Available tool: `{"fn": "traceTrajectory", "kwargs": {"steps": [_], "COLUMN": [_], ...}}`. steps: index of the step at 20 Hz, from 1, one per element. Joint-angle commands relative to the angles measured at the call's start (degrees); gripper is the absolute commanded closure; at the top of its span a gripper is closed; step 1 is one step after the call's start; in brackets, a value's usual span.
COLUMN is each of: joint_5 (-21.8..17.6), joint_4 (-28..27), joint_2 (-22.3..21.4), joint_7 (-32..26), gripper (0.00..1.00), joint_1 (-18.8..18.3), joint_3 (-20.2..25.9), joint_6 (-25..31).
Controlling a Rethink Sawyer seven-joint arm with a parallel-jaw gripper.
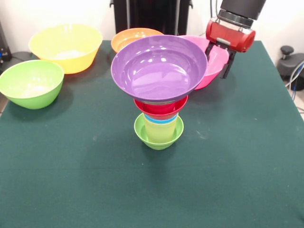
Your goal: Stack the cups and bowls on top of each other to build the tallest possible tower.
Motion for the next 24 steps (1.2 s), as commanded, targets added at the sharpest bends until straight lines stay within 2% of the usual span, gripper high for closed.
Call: {"fn": "traceTrajectory", "kwargs": {"steps": [1,5,10,19,24], "joint_5": [-6.20,-7.25,-9.66,-11.36,-14.43], "joint_4": [-6.05,-5.72,-5.08,-2.86,0.67], "joint_2": [-1.18,-3.39,-7.94,-13.64,-18.97], "joint_7": [-2.87,-1.40,-0.90,-0.04,-4.14], "gripper": [0.00,0.00,0.00,0.00,0.00], "joint_1": [-4.67,-3.92,-4.09,-4.60,-6.24], "joint_3": [3.32,2.71,2.04,2.76,2.03], "joint_6": [30.86,33.45,39.35,44.19,46.38]}}
